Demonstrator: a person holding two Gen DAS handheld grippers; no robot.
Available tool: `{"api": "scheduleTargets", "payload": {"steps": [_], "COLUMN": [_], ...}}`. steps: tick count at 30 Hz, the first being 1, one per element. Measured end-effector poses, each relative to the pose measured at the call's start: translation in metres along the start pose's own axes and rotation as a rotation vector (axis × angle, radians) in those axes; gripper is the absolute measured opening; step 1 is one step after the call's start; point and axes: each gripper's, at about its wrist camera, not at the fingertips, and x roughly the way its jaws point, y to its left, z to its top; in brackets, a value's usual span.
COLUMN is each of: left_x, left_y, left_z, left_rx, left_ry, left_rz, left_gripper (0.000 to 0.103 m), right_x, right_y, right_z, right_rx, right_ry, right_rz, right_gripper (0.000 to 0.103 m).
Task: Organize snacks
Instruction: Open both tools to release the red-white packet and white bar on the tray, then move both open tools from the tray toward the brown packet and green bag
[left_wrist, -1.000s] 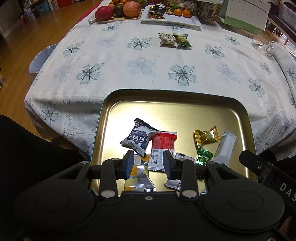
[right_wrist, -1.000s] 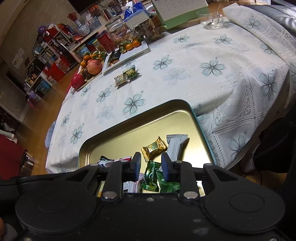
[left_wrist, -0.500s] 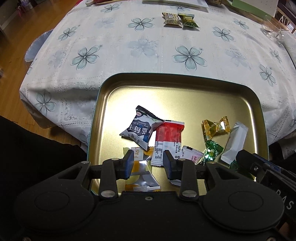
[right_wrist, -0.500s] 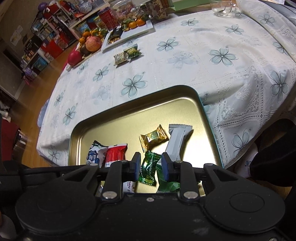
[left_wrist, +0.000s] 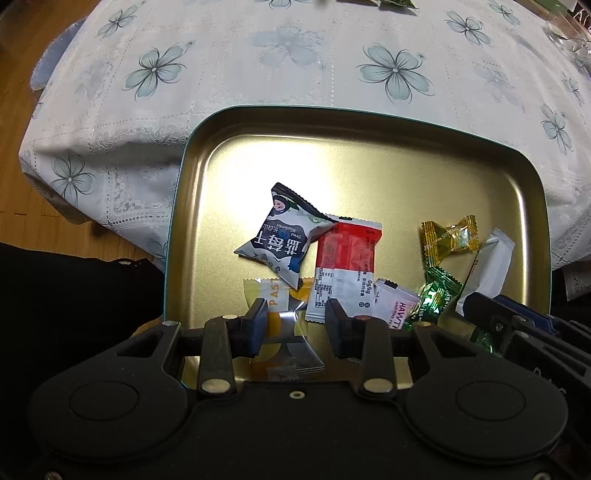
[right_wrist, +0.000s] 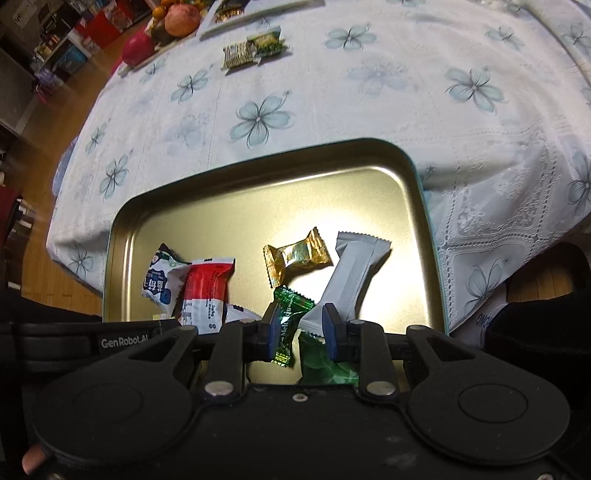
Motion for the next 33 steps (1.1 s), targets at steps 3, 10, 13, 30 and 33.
{"api": "scheduleTargets", "payload": {"steps": [3,10,13,30,33], "left_x": [0.002,0.001,-0.003,-0.019,-0.018], "left_y": [0.003,0.005,0.006,0.019,0.018], "left_z": [0.01,0.04,0.057,0.182,0.199], "left_rx": [0.003,0.014,0.013,-0.142,-0.159], "left_ry": [0.049,0.182,0.192,-0.019,-0.063], "left_rz": [-0.023,-0.09,-0.095,-0.074,-0.058], "left_gripper": [0.043,0.043,0.043,0.043,0.043], "right_x": [0.008,0.012,0.013,0.02,0.026], "right_y": [0.001,0.016,0.022,0.037,0.04], "right_z": [0.012,0.046,0.064,0.206,0.23], "right_rx": [0.001,-0.049,-0.054,0.05,0.054], "right_ry": [0.072,0.197,0.256,0.067,0.011], "right_rz": [0.008,0.013,0.041,0.025,-0.004], "right_gripper": [0.027,0.027,0.027,0.031,0.032]}}
